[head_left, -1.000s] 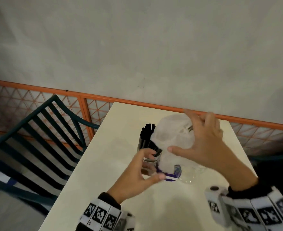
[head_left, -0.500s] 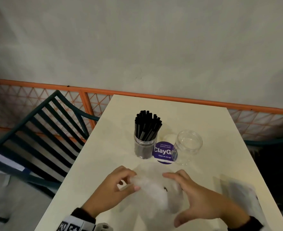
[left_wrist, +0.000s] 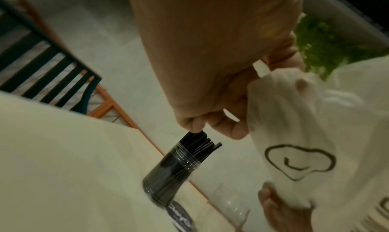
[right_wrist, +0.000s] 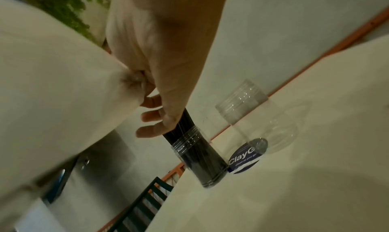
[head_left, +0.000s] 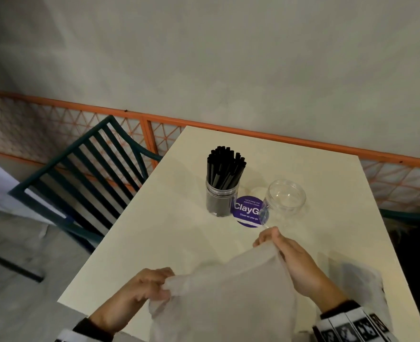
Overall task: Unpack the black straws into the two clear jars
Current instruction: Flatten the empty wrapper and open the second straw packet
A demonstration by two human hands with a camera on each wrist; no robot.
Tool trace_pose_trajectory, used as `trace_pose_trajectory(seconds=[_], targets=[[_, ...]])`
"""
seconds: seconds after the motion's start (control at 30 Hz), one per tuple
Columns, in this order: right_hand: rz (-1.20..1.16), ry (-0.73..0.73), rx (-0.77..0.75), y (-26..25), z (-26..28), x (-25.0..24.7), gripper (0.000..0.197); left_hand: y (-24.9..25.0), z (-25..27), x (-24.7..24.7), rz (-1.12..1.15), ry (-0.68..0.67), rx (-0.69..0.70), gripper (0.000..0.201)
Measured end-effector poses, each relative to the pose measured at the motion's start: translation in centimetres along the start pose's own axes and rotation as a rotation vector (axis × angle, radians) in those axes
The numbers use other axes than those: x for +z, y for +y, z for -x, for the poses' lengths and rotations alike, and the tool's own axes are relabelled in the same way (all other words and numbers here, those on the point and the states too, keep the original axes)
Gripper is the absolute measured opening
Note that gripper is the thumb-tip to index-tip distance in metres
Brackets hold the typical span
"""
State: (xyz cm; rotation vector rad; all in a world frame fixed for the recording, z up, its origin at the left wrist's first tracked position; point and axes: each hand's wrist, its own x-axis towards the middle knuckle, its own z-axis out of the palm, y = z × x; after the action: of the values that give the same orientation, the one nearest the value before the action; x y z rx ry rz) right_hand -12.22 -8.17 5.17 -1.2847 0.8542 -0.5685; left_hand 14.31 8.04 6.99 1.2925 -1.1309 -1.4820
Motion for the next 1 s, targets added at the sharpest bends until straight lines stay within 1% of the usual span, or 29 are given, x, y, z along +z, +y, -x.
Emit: trace_pose_trajectory(seconds=[0.03, 0.1, 0.17, 0.2, 0.23, 0.27, 0.3, 0.33, 0.37, 0.4, 0.47, 0.5, 0.53, 0.6, 0.63, 0.7, 0.73, 0.77, 0.83, 0.87, 0.9, 0.97, 1.0], targets=[[-0.056, 0.016, 0.018, -0.1, 0.0, 0.2, 0.050, 0.0, 0.1, 0.2, -0.107, -0.014, 0.002, 0.040], [-0.160, -0.002, 0.073, -0.1, -0.2, 0.5, 0.053, -0.5, 0.0, -0.1, -0.397, -0.013, 0.043, 0.051], [-0.223, -0.122, 0.133, -0.1, 0.0, 0.8, 0.064, -0.8, 0.0, -1.0, -0.621, 0.038, 0.079, 0.058], [-0.189, -0.188, 0.151, -0.1, 0.2, 0.8, 0.070, -1.0, 0.0, -1.8, -0.694, 0.054, 0.080, 0.060], [-0.095, -0.238, 0.154, -0.1, 0.4, 0.8, 0.073, -1.2, 0.0, -2.7, -0.743, 0.067, 0.071, 0.059], [0.033, -0.290, 0.151, 0.0, 0.6, 0.6, 0.070, -1.5, 0.0, -3.6, -0.769, 0.087, 0.037, 0.058], [0.150, -0.336, 0.151, 0.1, 0.8, 0.6, 0.063, -1.9, 0.0, -4.5, -0.761, 0.119, -0.008, 0.055], [0.196, -0.349, 0.174, 0.4, 0.8, 0.6, 0.051, -2.2, 0.1, -5.3, -0.731, 0.159, -0.064, 0.046], [0.181, -0.338, 0.185, 0.7, 0.9, 1.0, 0.039, -2.7, 0.1, -5.9, -0.680, 0.198, -0.108, 0.032], [0.148, -0.297, 0.177, 1.0, 0.7, 1.6, 0.034, -3.0, 0.1, -6.2, -0.606, 0.233, -0.142, 0.026], [0.112, -0.165, 0.145, 1.9, -0.2, 3.1, 0.041, -3.4, -0.1, -6.3, -0.401, 0.314, -0.182, 0.030], [0.128, -0.128, 0.133, 2.5, -0.7, 4.0, 0.041, -3.7, -0.2, -6.3, -0.343, 0.340, -0.205, 0.033], [0.151, -0.102, 0.133, 3.0, -1.3, 4.9, 0.038, -4.2, -0.3, -6.3, -0.329, 0.348, -0.220, 0.034], [0.155, -0.055, 0.179, 4.4, -2.6, 6.7, 0.029, -5.8, -0.8, -6.5, -0.409, 0.340, -0.234, 0.034], [0.113, -0.021, 0.214, 5.1, -3.2, 7.5, 0.024, -6.7, -1.2, -6.6, -0.450, 0.312, -0.238, 0.034], [0.059, 0.061, 0.245, 6.2, -4.3, 8.7, 0.019, -7.9, -2.2, -6.6, -0.498, 0.223, -0.294, 0.025], [0.110, 0.121, 0.243, 6.7, -4.8, 9.0, 0.021, -8.3, -2.7, -6.8, -0.517, 0.181, -0.329, 0.025], [0.184, 0.192, 0.233, 7.1, -5.2, 9.4, 0.024, -8.7, -3.2, -7.0, -0.529, 0.158, -0.351, 0.031], [0.320, 0.339, 0.199, 7.5, -5.7, 9.9, 0.029, -9.3, -4.0, -7.5, -0.563, 0.146, -0.365, 0.054], [0.369, 0.391, 0.177, 7.4, -5.8, 10.1, 0.029, -9.4, -4.2, -7.9, -0.596, 0.138, -0.357, 0.067], [0.420, 0.434, 0.154, 7.5, -6.0, 10.1, 0.026, -9.4, -4.4, -8.3, -0.642, 0.125, -0.337, 0.075], [0.541, 0.532, 0.115, 7.6, -6.3, 9.7, 0.018, -9.5, -4.4, -9.6, -0.755, 0.122, -0.292, 0.081], [0.599, 0.583, 0.097, 7.7, -6.5, 9.2, 0.015, -9.3, -4.2, -10.4, -0.811, 0.126, -0.292, 0.081]])
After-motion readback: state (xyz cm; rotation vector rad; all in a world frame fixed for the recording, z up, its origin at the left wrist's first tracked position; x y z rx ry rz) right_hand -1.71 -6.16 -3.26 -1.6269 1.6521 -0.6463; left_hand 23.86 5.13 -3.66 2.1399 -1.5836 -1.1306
